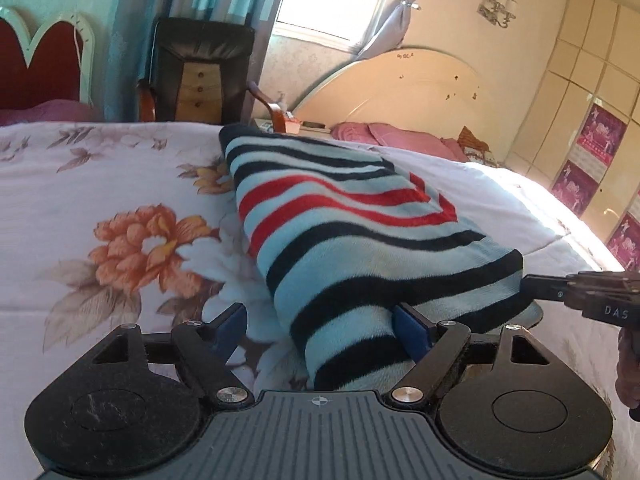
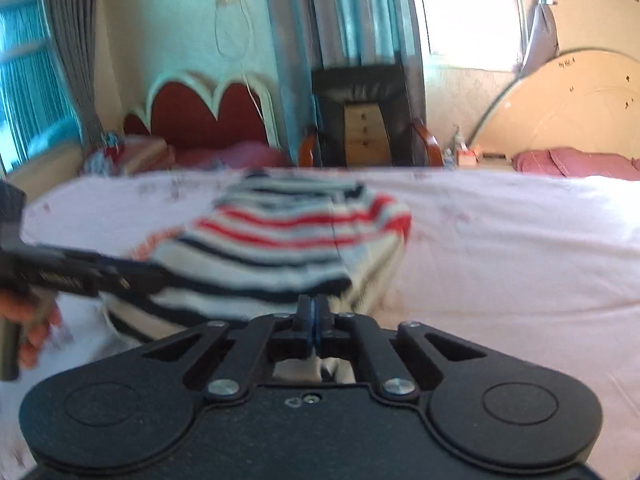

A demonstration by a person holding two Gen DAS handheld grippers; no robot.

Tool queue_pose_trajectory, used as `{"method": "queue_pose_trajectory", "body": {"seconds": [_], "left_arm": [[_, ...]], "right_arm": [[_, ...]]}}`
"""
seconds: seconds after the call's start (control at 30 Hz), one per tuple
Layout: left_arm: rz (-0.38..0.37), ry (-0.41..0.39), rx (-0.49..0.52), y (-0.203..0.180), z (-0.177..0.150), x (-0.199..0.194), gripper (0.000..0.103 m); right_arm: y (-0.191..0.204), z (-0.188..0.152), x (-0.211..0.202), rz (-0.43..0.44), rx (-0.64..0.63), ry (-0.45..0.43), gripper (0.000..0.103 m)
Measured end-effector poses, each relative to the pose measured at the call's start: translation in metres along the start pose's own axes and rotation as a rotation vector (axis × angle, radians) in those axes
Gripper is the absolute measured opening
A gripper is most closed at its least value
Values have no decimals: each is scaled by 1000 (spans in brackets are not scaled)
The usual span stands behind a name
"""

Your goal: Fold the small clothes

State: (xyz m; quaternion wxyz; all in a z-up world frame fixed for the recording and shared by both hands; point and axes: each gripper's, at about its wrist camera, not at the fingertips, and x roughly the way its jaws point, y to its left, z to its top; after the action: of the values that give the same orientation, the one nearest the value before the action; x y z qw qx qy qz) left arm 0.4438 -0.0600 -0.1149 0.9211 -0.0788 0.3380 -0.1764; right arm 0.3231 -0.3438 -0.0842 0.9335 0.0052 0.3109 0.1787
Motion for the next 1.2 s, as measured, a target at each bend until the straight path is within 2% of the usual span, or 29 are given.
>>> {"method": "queue_pose_trajectory", "body": {"seconds": [0.1, 0.3, 0.37, 0.47, 0.53, 0.63, 0.67, 0.7, 0.73, 0.8, 0.9, 0.93, 0.97, 1.0, 1.03, 1.1, 1.13, 1.2], "left_arm": [[5, 10, -27, 5, -11, 2, 80], [45, 8, 2, -1, -16, 8, 82], [55, 21, 11, -4, -9, 4, 82], [85, 29, 67, -13, -6, 1, 82], [88, 30, 62, -14, -6, 1, 82], [88, 31, 47, -13, -8, 1, 82], [86, 32, 45, -13, -9, 1, 82], [84, 35, 43, -13, -9, 1, 82], [85, 36, 44, -12, -9, 2, 82], [86, 41, 51, -13, -8, 2, 82], [88, 54, 56, -12, -4, -2, 83], [89, 51, 52, -11, -2, -6, 85], [91, 40, 46, -10, 0, -11, 93], [94, 21, 43, -8, 2, -17, 98], [88, 7, 34, -5, 4, -21, 99], [48, 3, -23, 6, 11, -23, 99], [26, 4, -71, 14, 14, -22, 99], [6, 10, -119, 24, 19, -17, 98]], "right_arm": [[-7, -12, 9, -27, 36, 55, 2], [-5, -24, 16, -46, 65, 64, 3], [-5, -18, 12, -58, 77, 65, 4], [-1, -3, -21, -65, 102, -79, 5], [4, 9, -22, -55, 92, -113, 7], [14, 16, -4, -65, 13, -81, 6], [15, 15, 7, -97, -10, -38, 2], [14, 9, 22, -158, -24, 35, 4], [8, 3, 33, -182, -12, 80, 6], [-1, -4, 32, -170, 49, 67, 7], [2, -4, 31, -205, 35, 98, 8], [-2, -5, 30, -212, 57, 113, 9], [-9, -5, 25, -195, 111, 107, 14], [-17, -4, 15, -153, 180, 71, 21], [-26, -3, 5, -115, 239, 34, 25], [-42, 1, -7, -73, 331, -9, 48], [-50, 3, -9, -54, 370, -19, 51], [-55, 12, -7, -27, 394, -31, 46]]}}
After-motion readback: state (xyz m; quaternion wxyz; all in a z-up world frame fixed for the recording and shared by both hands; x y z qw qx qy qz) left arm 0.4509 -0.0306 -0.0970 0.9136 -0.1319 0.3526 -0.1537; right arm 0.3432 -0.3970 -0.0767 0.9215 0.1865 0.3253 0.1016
